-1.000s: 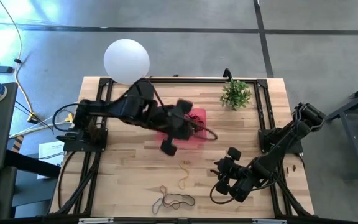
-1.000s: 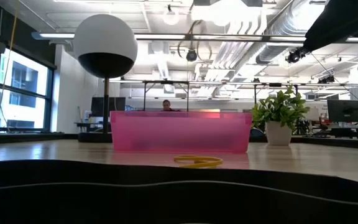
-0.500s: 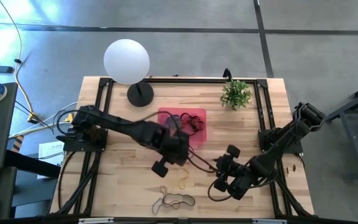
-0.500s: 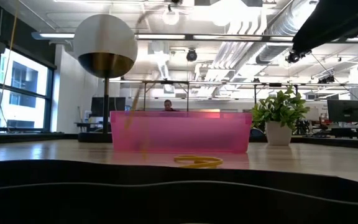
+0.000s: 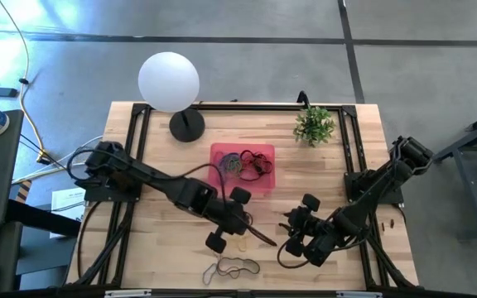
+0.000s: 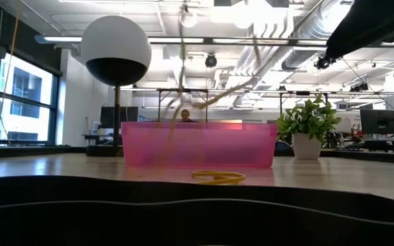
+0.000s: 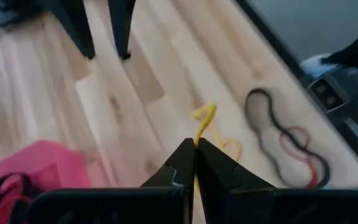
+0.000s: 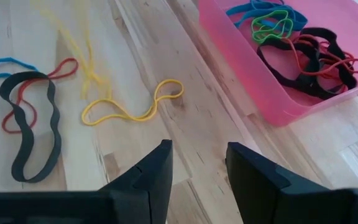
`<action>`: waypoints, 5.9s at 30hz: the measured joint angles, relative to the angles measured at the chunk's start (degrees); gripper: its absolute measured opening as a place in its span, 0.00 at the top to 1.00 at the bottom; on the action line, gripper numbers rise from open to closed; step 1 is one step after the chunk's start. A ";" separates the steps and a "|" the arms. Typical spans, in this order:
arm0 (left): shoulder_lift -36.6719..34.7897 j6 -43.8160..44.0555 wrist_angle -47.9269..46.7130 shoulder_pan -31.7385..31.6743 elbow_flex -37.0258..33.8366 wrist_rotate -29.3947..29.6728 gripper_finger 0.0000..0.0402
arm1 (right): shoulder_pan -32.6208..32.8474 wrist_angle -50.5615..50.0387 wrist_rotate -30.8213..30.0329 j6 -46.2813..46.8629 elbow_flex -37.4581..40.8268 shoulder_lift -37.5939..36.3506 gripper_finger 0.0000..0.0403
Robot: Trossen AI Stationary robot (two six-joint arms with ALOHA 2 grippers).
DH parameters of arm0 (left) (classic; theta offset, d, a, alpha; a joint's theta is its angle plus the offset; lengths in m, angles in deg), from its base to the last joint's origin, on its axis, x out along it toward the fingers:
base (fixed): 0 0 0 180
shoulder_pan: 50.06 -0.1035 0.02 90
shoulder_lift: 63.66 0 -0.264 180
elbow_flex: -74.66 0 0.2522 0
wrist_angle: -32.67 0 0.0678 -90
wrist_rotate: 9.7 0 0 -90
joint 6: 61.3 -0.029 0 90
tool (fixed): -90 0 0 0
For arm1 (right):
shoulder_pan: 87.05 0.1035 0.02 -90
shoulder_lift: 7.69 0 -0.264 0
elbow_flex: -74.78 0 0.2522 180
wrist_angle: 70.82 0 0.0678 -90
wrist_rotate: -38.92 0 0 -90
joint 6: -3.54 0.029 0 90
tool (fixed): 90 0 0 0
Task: Pick and place rubber bands into bin
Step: Put the yellow rubber band into the red bin
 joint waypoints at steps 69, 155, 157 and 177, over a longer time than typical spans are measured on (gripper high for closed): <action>12.69 -18.07 -10.60 3.25 -3.96 -2.74 0.73 | -0.50 3.87 1.60 -4.92 0.01 0.00 0.65; 2.94 -18.97 -14.92 -11.07 6.29 6.18 1.00 | -0.52 1.22 0.79 -3.50 -0.02 -0.02 0.65; 2.94 -19.47 -15.01 -13.70 5.58 6.22 1.00 | -0.52 1.20 0.79 -3.50 -0.02 -0.02 0.65; 2.99 -18.07 -15.97 -24.67 -9.39 0.23 0.90 | -0.52 1.27 0.77 -3.48 -0.02 -0.02 0.65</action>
